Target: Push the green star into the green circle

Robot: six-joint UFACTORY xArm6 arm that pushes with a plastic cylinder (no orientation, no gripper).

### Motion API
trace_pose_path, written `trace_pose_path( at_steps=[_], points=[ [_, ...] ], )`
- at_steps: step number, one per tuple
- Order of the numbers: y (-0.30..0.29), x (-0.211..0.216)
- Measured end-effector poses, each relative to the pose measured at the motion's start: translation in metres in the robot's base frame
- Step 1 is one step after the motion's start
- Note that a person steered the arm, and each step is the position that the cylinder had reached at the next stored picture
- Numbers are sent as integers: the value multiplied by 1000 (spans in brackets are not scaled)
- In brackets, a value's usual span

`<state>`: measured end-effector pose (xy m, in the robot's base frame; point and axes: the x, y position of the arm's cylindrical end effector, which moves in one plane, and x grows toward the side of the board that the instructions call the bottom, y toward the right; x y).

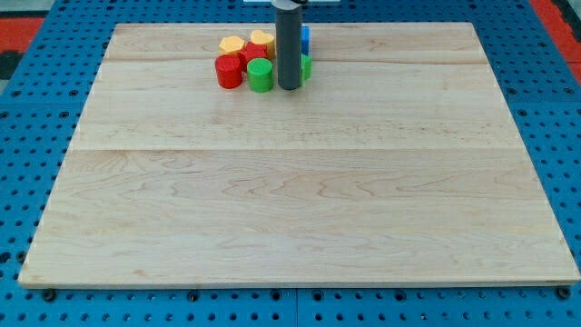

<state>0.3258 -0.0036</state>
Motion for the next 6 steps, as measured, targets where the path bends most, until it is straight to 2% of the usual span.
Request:
trace_pose_path(
  at_steps=[1, 2, 3, 6],
  points=[
    [37, 16],
    [103, -7],
    [88, -36],
    [40, -36]
  ],
)
